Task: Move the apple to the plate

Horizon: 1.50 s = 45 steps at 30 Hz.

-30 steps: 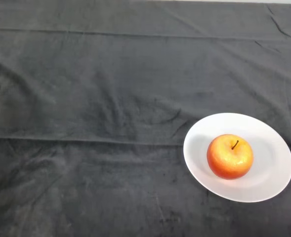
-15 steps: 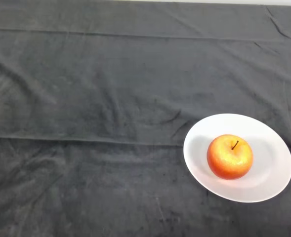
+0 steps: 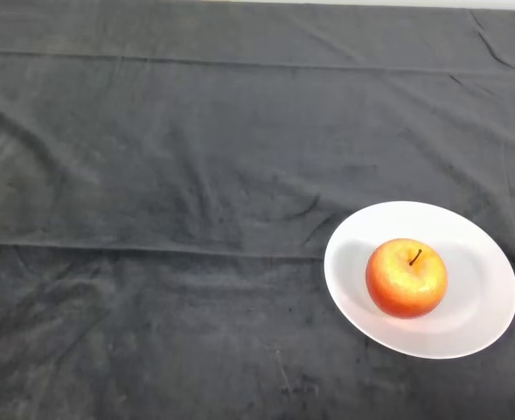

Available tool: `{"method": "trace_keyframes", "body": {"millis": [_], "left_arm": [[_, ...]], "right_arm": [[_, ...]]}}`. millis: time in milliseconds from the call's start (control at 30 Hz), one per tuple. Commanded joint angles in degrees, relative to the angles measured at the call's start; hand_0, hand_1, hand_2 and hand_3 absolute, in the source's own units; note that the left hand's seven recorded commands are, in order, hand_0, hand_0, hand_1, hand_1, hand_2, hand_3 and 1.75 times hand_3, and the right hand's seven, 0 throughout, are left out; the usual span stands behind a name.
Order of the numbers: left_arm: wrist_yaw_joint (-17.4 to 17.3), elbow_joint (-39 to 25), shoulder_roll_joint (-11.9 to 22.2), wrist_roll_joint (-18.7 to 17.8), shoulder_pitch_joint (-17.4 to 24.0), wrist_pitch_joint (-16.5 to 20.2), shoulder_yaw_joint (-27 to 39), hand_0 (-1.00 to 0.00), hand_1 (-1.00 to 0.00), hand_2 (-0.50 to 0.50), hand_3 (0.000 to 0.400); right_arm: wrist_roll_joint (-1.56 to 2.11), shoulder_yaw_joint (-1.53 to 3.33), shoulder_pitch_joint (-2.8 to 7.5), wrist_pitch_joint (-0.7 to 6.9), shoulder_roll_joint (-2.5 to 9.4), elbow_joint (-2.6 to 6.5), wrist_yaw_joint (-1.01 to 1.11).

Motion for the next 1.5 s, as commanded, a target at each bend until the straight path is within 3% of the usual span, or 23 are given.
{"method": "trace_keyframes", "body": {"millis": [33,1500], "left_arm": [[-0.09,-4.21,-0.83,1.04,-2.02,0.67,3.36,0.0,0.0,0.0,0.0],[-5.26,-4.97,-4.49,4.57,-4.06,2.36,6.24,0.0,0.0,0.0,0.0]], "right_arm": [[1.13,-0.76,-0.17,0.28,0.12,-0.41,-0.41],[1.16,-0.7,-0.11,0.29,0.18,-0.59,-0.52]]}}
